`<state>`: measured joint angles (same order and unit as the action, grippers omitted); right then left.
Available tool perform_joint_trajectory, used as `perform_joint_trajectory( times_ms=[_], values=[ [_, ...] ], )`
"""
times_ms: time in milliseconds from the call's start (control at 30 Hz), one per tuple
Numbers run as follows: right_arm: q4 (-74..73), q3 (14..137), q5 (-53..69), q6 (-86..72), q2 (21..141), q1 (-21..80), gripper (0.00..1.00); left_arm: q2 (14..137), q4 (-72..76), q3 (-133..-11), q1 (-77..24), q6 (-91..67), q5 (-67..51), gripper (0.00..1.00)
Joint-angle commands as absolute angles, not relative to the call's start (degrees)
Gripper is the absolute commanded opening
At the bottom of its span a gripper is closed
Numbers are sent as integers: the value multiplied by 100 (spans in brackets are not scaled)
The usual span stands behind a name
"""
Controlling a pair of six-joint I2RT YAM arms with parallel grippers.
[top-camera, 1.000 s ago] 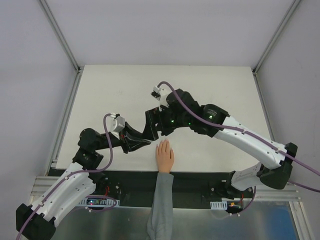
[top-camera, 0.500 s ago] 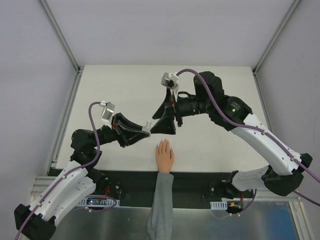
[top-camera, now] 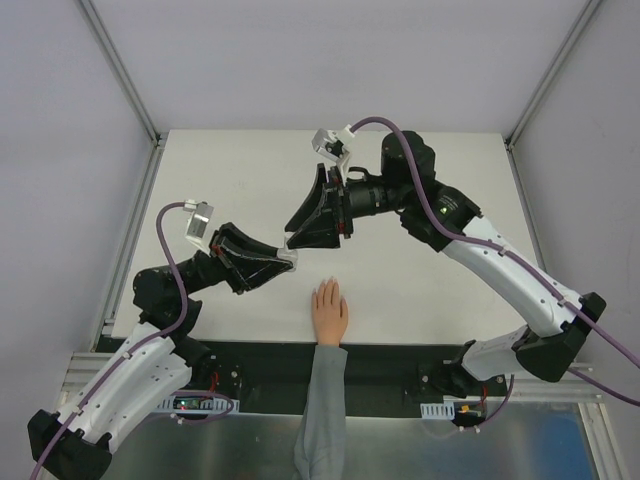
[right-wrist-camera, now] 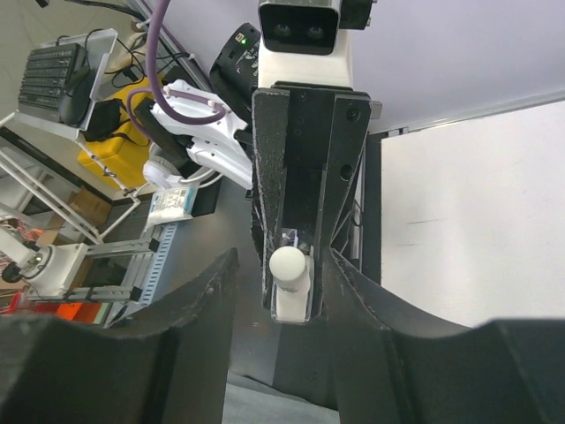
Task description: Paint the nails
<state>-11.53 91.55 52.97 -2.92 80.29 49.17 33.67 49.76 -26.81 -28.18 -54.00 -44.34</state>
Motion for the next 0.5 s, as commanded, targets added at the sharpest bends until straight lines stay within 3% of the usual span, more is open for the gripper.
perform_joint_trajectory(
  times_ms=[0, 133, 267, 333, 433, 467],
  values=[
    [-545, 9106, 5678, -519, 8103, 4939, 43, 3357, 5660, -2900, -2865, -5590, -4272, 0],
    [-405, 9018, 5678, -554, 8104, 4948, 41, 3419, 5757, -2953, -2857, -5607, -4298, 0],
    [-317, 8974, 5678, -580, 8121, 4957, 32, 3480, 5809, -3006, -2865, -5625, -4272, 0],
    [-282, 8947, 5660, -580, 8121, 4957, 26, 3498, 5871, -3015, -2865, -5625, -4254, 0],
    [-246, 8807, 5494, -624, 8077, 4992, 4, 3428, 5898, -2997, -2865, -5416, -4088, 0],
    [-220, 8746, 5380, -641, 8051, 5018, 1, 3402, 5845, -3006, -2857, -5301, -3895, 0]
  ],
)
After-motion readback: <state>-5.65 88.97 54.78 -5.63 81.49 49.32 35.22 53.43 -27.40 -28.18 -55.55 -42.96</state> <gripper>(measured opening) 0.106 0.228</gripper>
